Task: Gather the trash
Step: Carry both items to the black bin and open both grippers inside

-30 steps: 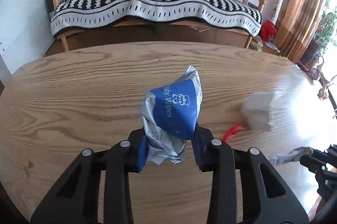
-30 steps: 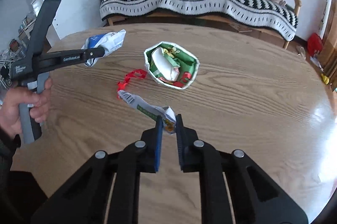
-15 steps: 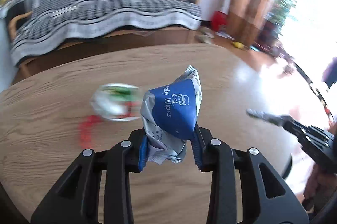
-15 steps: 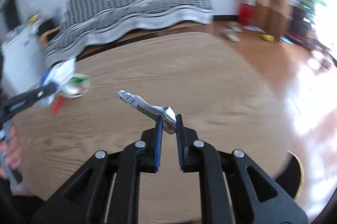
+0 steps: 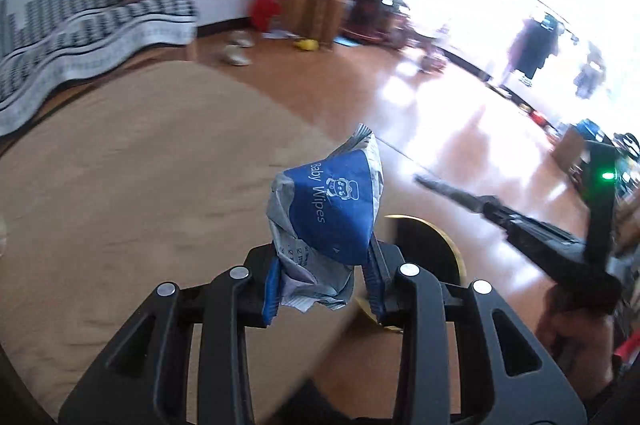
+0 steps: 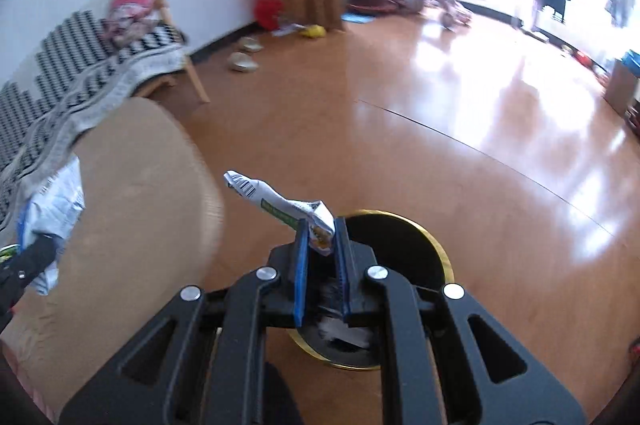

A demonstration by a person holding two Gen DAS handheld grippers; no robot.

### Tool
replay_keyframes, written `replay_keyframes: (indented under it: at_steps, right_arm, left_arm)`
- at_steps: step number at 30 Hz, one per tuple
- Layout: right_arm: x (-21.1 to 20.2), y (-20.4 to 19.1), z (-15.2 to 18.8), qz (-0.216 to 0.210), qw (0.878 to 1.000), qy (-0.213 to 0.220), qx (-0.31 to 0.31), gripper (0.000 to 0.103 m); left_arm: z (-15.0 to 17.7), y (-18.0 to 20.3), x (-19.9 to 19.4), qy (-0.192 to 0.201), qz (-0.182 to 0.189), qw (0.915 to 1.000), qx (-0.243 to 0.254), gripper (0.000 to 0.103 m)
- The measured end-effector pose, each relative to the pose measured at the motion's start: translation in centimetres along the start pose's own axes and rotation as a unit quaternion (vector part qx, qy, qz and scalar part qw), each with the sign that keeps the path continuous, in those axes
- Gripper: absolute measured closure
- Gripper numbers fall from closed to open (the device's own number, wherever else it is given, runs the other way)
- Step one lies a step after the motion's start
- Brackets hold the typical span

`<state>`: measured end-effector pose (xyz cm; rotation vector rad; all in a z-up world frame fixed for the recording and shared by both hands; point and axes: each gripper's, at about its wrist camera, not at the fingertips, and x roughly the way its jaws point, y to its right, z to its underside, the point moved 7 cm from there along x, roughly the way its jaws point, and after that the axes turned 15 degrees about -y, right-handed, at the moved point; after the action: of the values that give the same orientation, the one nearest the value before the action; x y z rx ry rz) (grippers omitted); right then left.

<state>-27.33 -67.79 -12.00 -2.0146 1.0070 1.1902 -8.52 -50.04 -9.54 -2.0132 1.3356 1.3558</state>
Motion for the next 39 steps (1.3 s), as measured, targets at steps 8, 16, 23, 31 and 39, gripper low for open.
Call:
replay_keyframes:
  at_steps: [8, 16, 23, 31, 39]
  right_arm:
    - [5.1, 7.8, 2.0, 0.035, 0.996, -0.073, 0.039, 0.090]
    - [6.8, 8.1, 2.1, 0.010, 0.993, -0.103, 0.058, 0.090]
    - [6.4, 7.8, 1.7, 0.008, 0.994, -0.097, 0.052, 0.086]
    - [4.9, 8.8, 1.1, 0.005, 0.996, -0.059, 0.073, 0.025]
    - [4.5, 9.5, 1.0, 0.017, 0.995, -0.050, 0.086, 0.025]
  left_arm:
    - [0.2, 8.0, 4.7, -0.029, 0.033, 0.9970, 0.063, 0.069]
    - [-0.5, 8.6, 7.2, -0.047, 0.033, 0.9961, 0.067, 0.069]
    - [-1.0, 9.2, 8.0, -0.051, 0.036, 0.9958, 0.067, 0.069]
    - [-1.1, 9.3, 8.6, -0.057, 0.041, 0.9949, 0.072, 0.069]
    - [-1.3, 9.5, 9.5, -0.070, 0.066, 0.9928, 0.071, 0.068]
